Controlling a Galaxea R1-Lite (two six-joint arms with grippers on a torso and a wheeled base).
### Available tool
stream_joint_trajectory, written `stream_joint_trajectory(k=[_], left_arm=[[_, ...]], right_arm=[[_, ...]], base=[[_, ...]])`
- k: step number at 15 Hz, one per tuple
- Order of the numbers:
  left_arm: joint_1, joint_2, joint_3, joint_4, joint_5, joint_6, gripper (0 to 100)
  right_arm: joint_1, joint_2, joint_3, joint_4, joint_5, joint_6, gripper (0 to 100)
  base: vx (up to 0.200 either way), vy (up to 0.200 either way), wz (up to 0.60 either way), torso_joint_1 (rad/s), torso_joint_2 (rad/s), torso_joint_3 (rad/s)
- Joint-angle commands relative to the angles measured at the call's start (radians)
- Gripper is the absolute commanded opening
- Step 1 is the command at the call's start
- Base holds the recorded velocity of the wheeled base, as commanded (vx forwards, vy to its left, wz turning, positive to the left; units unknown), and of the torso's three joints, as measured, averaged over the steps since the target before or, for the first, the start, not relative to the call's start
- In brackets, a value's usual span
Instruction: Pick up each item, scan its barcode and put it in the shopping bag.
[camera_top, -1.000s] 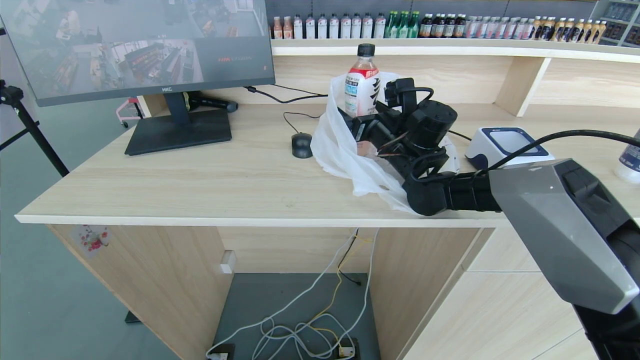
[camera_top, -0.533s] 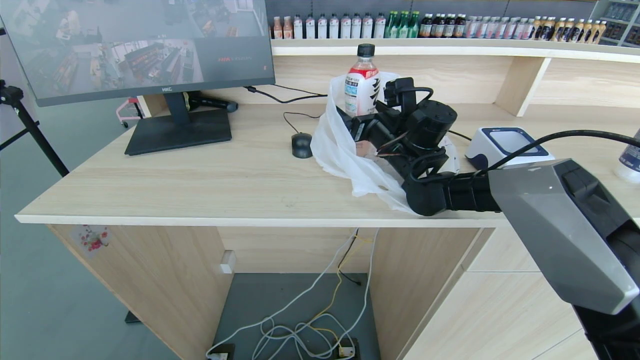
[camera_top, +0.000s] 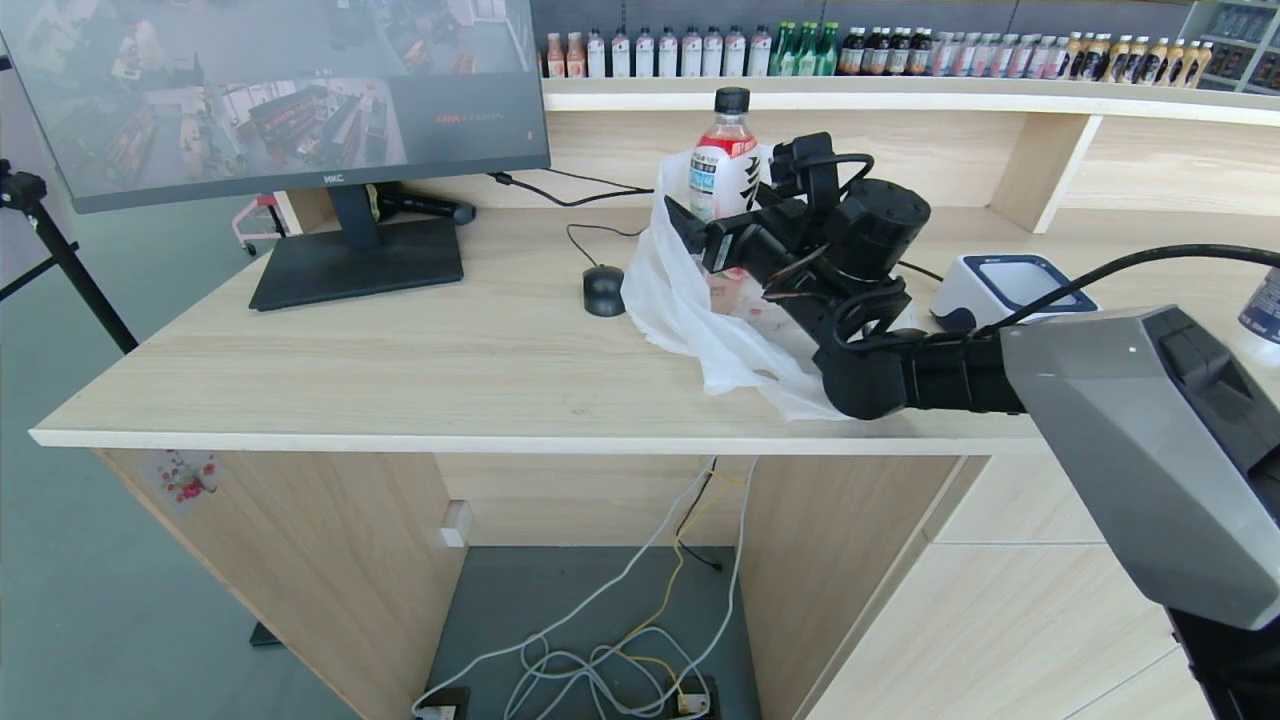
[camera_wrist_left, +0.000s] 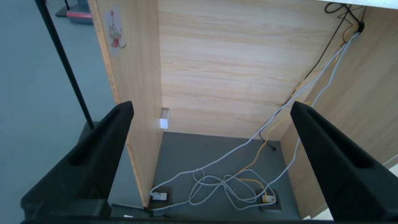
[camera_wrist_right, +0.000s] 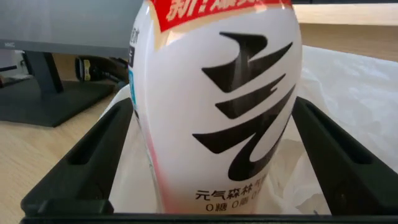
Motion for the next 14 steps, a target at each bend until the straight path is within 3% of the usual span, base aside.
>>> stream_joint_trajectory(k=[1,5,9,10,11,14], left_arm=[[0.000,0.000,0.000,0.000,0.000,-0.001,100],[0.000,0.000,0.000,0.000,0.000,-0.001,100],[0.000,0.000,0.000,0.000,0.000,-0.001,100],[0.000,0.000,0.000,0.000,0.000,-0.001,100],[0.000,0.000,0.000,0.000,0.000,-0.001,100],[0.000,0.000,0.000,0.000,0.000,-0.001,100]], right_arm=[[0.001,-0.032,0.004,0.001,0.001,0.000,100],[0.002,-0.087,0.018,0.002,0.001,-0.003,100],[0.021,-0.219,0.156,-0.001,0.002,-0.016,100],[0.042,-0.321,0.288,-0.005,0.002,-0.031,100],[0.045,-0.354,0.331,-0.008,0.002,-0.031,100],[0.048,-0.510,0.639,-0.149,0.004,-0.031,100]], base=[[0.000,0.000,0.00,0.000,0.00,0.000],[0.000,0.000,0.00,0.000,0.00,0.000],[0.000,0.000,0.00,0.000,0.00,0.000],[0.000,0.000,0.00,0.000,0.00,0.000],[0.000,0.000,0.00,0.000,0.00,0.000],[0.000,0.000,0.00,0.000,0.00,0.000]])
